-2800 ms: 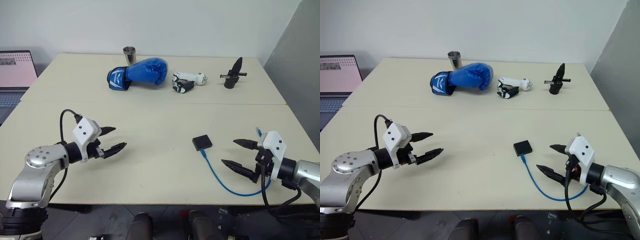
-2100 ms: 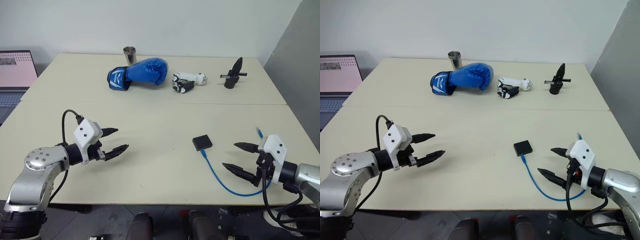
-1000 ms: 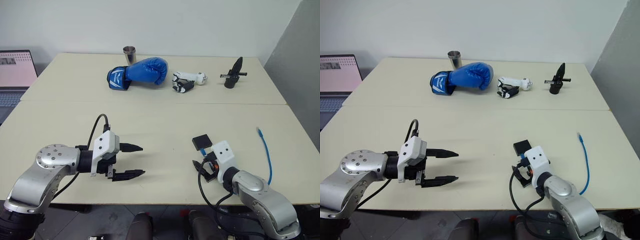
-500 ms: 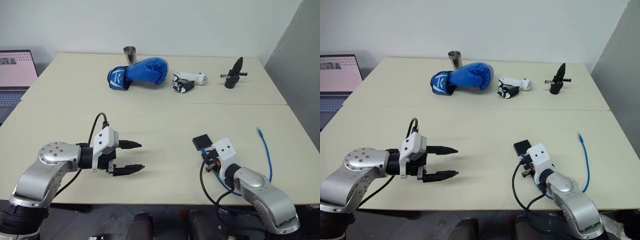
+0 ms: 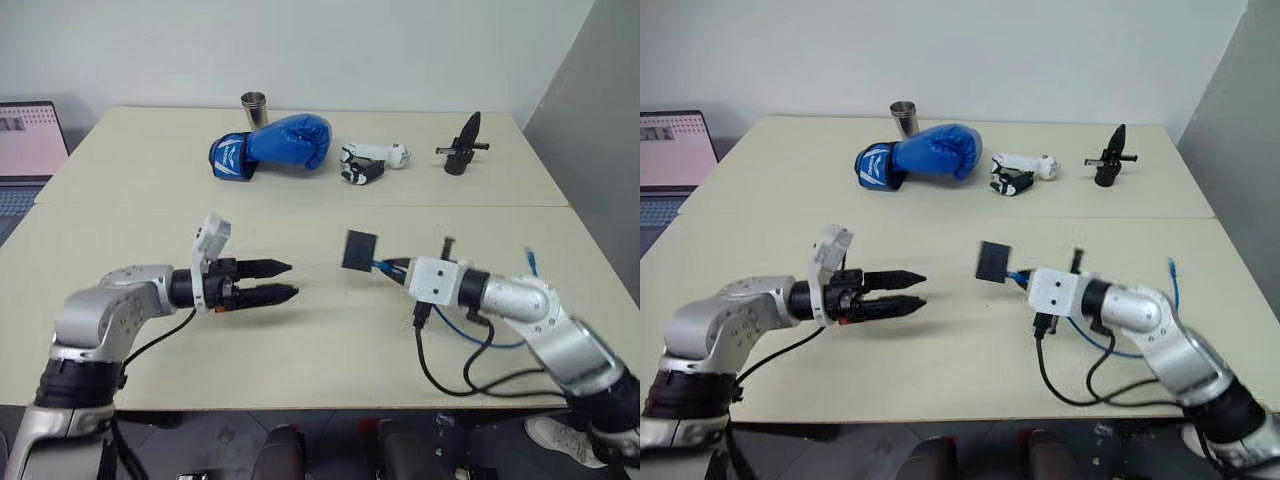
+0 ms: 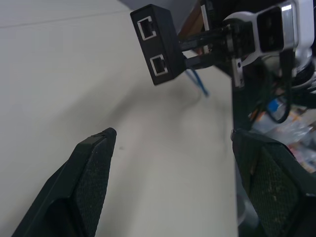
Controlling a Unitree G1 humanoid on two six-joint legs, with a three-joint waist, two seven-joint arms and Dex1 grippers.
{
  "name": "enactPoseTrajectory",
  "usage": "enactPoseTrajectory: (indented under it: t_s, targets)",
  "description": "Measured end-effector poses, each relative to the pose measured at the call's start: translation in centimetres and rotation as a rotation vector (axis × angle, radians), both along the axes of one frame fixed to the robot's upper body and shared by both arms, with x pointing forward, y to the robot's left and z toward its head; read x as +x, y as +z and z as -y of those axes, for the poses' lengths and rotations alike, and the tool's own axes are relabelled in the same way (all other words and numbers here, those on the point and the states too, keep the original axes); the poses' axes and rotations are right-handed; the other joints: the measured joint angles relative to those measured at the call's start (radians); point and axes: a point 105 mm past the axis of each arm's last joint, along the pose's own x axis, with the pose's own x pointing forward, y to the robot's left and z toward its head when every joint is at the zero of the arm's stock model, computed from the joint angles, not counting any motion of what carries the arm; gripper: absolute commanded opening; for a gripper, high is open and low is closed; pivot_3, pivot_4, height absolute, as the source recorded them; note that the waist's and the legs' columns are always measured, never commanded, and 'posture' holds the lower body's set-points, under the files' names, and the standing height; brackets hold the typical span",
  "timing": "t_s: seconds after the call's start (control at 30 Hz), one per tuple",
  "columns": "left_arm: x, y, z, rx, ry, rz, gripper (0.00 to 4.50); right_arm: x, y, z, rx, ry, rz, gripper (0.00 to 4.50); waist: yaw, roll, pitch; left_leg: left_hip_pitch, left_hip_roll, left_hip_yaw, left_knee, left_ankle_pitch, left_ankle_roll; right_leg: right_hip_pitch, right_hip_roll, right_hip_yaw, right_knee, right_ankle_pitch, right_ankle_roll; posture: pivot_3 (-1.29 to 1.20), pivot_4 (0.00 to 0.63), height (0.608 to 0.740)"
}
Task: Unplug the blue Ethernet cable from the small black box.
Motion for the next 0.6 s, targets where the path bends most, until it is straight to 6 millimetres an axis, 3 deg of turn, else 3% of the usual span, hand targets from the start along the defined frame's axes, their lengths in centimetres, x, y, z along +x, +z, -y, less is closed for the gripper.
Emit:
enactPoseTrajectory:
  t_s: [0.2,0.5,0.6]
  targets:
    - [0.3,1.1,1.5,-0.099,-0.025,-0.052,3.96,-0.1,0.0,-1.9,-0.085,0.192,0.095,0.11,0.005,0.0,0.0,-0.003,-0.001,0.0,0.001,0.0,0.0,-0.002,-0.002,0.0,-0.001,0.002,-0.004,0.0,0.15,0.74]
    - [0.6,1.0,2.1,-0.115,-0.011,-0.068,3.96,0.0,0.6,-3.1,-0.09,0.245,0.127,0.1,0.008,0.0,0.0,-0.002,-0.001,-0.001,0.001,0.0,0.0,-0.001,-0.002,-0.001,0.002,0.003,-0.005,0.0,0.15,0.74]
    - [0.7,1.1,2.4,-0.124,-0.012,-0.065,3.47,0.1,0.9,-3.4,-0.086,0.247,0.139,0.1,0.01,0.0,0.0,-0.002,-0.001,-0.001,0.001,0.0,0.0,-0.001,-0.002,-0.001,0.002,0.003,-0.005,0.0,0.15,0.74]
